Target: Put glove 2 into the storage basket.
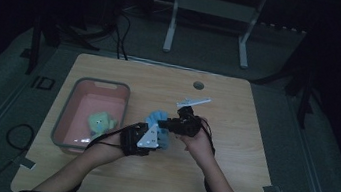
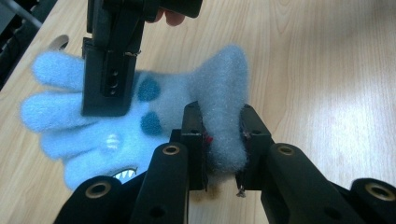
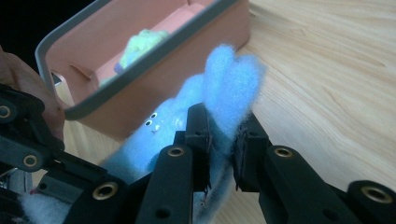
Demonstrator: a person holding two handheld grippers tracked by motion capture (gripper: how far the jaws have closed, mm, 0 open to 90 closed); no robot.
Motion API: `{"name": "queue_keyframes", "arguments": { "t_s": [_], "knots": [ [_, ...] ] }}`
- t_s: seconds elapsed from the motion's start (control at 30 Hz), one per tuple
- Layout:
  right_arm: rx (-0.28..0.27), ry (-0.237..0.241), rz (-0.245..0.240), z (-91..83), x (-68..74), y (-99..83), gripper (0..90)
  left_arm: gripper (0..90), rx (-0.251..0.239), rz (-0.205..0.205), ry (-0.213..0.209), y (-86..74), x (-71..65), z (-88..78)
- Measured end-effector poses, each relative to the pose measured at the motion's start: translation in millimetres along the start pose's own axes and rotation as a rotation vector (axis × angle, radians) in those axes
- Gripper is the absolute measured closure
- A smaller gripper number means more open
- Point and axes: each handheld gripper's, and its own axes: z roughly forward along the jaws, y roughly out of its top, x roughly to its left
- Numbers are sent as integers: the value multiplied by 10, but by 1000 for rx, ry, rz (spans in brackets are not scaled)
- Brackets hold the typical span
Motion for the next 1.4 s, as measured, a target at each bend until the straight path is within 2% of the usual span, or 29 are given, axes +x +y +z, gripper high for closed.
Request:
{"name": "queue_keyframes", "arguments": {
  "t_s": [0.17, 0.23, 0.27, 0.43, 0.7, 1.37, 1.4],
  "knots": [
    [2, 11, -13, 81, 83, 115, 787, 772, 12, -4, 15, -67, 37, -117],
    [4, 11, -19, 100, 99, 136, 787, 772, 12, -4, 15, -67, 37, -117],
    [5, 19, -23, 139, 129, 171, 787, 772, 16, -11, 23, -114, 50, -178],
    [11, 29, -33, 222, 183, 236, 787, 772, 24, -17, 28, -161, 65, -234],
    [11, 57, -51, 394, 319, 400, 787, 772, 48, -34, 53, -317, 127, -436],
    [23, 117, -111, 945, 736, 722, 787, 772, 99, -110, 100, -803, 190, -866],
    [26, 121, -113, 978, 755, 729, 787, 772, 113, -115, 102, -858, 188, -896]
  ]
}}
